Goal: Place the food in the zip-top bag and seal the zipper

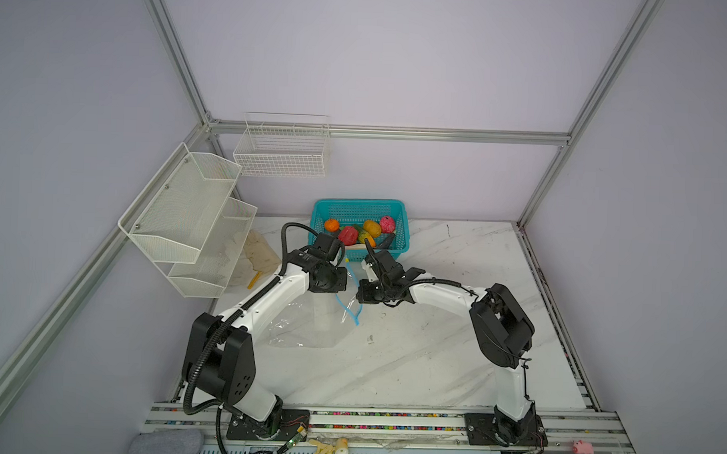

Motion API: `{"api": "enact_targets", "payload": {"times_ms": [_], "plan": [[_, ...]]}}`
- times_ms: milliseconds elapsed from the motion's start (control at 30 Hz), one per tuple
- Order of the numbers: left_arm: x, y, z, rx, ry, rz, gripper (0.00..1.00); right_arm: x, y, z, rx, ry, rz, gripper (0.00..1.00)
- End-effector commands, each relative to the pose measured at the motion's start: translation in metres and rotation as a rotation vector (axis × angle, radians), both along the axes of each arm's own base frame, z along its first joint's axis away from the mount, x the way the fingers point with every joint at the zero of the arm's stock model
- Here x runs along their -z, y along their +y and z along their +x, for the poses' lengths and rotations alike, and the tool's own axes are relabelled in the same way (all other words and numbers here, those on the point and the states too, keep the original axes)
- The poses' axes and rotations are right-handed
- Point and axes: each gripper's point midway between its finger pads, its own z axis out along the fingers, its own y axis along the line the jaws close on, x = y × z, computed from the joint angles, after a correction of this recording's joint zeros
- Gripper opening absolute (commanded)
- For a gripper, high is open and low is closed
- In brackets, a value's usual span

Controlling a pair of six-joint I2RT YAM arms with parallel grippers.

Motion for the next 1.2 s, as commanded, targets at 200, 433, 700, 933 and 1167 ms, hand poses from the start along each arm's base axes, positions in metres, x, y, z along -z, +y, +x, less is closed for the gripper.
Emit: {"api": "enact_targets", "payload": {"times_ms": [200,433,700,933,1167], "plan": [[-0.004,0.000,-0.003,0.006,-0.008,0.013,0.00,0.008,-0.009,0.011,-0.001,-0.042,-0.094,0.08],[-0.005,-0.001,0.002,0.000,-0.015,0.012,0.00,-0.023,0.005,0.005,-0.059,-0.069,0.016,0.31],[-0.002,-0.003,0.003,0.006,-0.011,0.009,0.00,-0.062,-0.010,0.008,-0.039,-0.126,0.046,0.42],[-0.002,-0.005,0.003,0.010,-0.007,-0.001,0.00,-0.117,-0.036,0.025,-0.015,-0.257,0.068,0.49],[-0.001,-0.007,0.003,0.011,-0.004,-0.015,0.00,-0.131,-0.072,0.092,0.083,-0.341,-0.050,0.50]]}}
